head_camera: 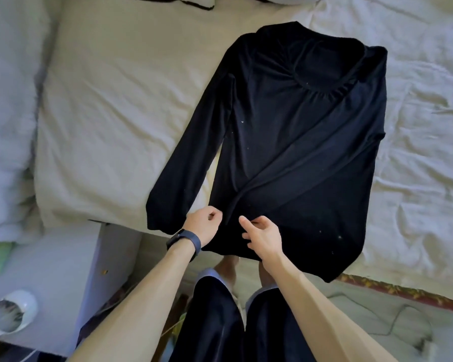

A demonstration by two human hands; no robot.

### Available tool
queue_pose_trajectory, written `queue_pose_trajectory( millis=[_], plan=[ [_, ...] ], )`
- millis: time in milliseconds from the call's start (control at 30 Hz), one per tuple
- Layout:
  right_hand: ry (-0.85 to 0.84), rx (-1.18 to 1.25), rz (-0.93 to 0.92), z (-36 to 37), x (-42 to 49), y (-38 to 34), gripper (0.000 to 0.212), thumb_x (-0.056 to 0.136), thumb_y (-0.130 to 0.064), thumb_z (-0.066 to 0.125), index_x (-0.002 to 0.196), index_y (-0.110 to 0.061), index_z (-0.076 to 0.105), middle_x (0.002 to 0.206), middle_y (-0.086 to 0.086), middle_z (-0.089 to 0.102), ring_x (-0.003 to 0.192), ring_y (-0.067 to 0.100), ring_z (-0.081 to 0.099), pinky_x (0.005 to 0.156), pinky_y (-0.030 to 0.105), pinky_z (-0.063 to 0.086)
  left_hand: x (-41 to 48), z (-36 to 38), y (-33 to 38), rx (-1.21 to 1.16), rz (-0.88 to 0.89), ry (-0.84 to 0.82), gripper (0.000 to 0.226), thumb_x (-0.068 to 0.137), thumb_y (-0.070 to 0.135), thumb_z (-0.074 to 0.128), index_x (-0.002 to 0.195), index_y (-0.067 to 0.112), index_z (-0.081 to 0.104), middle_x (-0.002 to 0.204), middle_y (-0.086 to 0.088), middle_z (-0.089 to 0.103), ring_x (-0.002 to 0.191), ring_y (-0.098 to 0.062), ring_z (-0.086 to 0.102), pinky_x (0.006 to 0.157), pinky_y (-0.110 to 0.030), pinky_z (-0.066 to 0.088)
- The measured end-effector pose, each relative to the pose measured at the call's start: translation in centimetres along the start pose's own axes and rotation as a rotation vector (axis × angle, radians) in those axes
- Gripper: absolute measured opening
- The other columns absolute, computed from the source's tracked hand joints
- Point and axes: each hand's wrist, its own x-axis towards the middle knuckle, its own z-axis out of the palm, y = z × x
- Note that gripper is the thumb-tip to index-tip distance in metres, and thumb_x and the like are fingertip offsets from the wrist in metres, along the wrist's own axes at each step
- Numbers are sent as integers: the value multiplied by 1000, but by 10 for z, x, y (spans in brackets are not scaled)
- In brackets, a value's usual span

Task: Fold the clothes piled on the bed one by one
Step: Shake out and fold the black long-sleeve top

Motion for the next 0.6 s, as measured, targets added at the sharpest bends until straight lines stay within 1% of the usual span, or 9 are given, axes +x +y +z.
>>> queue_pose_trajectory(
  millis=[67, 133, 233, 300, 367, 433, 467, 533, 600],
  plan=[
    [17, -14, 12, 9, -1, 3, 37, 86, -51, 76, 86, -16, 64, 77, -8, 71, 73, 6, 72, 70, 35, 60, 4, -1, 1, -24, -11, 7, 33, 101, 47, 45, 77, 27, 58, 84, 1, 70, 82, -21, 70, 78, -37, 53],
    [41, -28, 19, 15, 0, 6, 37, 89, -48, 73, 80, -15, 58, 75, -5, 69, 80, 16, 73, 79, 43, 60, 8, -2, 7, 0, -20, 16, 42, 101, 49, 43, 76, 18, 57, 78, -3, 69, 81, -23, 69, 75, -34, 51],
    [96, -70, 2, 19, -3, 10, 36, 97, -40, 64, 76, -15, 50, 83, 6, 73, 88, 30, 71, 83, 48, 58, 12, -1, 12, 54, -7, -22, 25, 97, 46, 54, 89, 26, 67, 81, 7, 69, 87, -19, 67, 83, -33, 53],
    [98, -84, -19, 18, -6, 13, 31, 101, -33, 58, 78, -13, 51, 83, 4, 73, 89, 27, 72, 84, 48, 58, 12, -1, 14, 52, -10, -57, 16, 91, 47, 62, 96, 32, 67, 91, 13, 70, 90, -15, 66, 85, -30, 51],
    [89, -92, -30, 15, -8, 17, 25, 103, -26, 53, 86, -7, 58, 86, 5, 73, 90, 25, 71, 87, 49, 57, 8, -2, 16, 59, -10, -87, 21, 86, 50, 67, 102, 37, 67, 94, 18, 67, 85, -4, 60, 72, -18, 44],
    [100, -89, -27, 12, -7, 19, 20, 102, -21, 51, 93, -6, 61, 89, 9, 73, 89, 28, 70, 88, 51, 56, 6, 0, 18, 73, 3, -108, 23, 84, 53, 69, 103, 39, 66, 89, 22, 63, 78, 5, 52, 62, -13, 32],
    [101, -65, -27, 10, -7, 20, 18, 102, -22, 53, 92, -9, 62, 89, 7, 73, 88, 26, 70, 89, 51, 57, 6, 1, 19, 80, 12, -113, 23, 83, 54, 69, 101, 40, 66, 86, 23, 62, 76, 5, 52, 61, -12, 31],
    [84, 10, -29, 9, -8, 19, 18, 98, -33, 62, 91, -17, 61, 85, -2, 73, 84, 17, 72, 88, 47, 59, 5, 4, 20, 91, 21, -115, 19, 81, 55, 71, 94, 42, 65, 85, 22, 63, 77, 5, 54, 61, -13, 34],
    [66, 57, -27, 8, -8, 19, 31, 91, -45, 71, 92, -15, 62, 79, -3, 73, 77, 14, 73, 83, 43, 62, 6, 7, 19, 89, 33, -121, 15, 82, 53, 71, 90, 43, 63, 85, 21, 64, 78, 5, 56, 62, -15, 38]
  ],
)
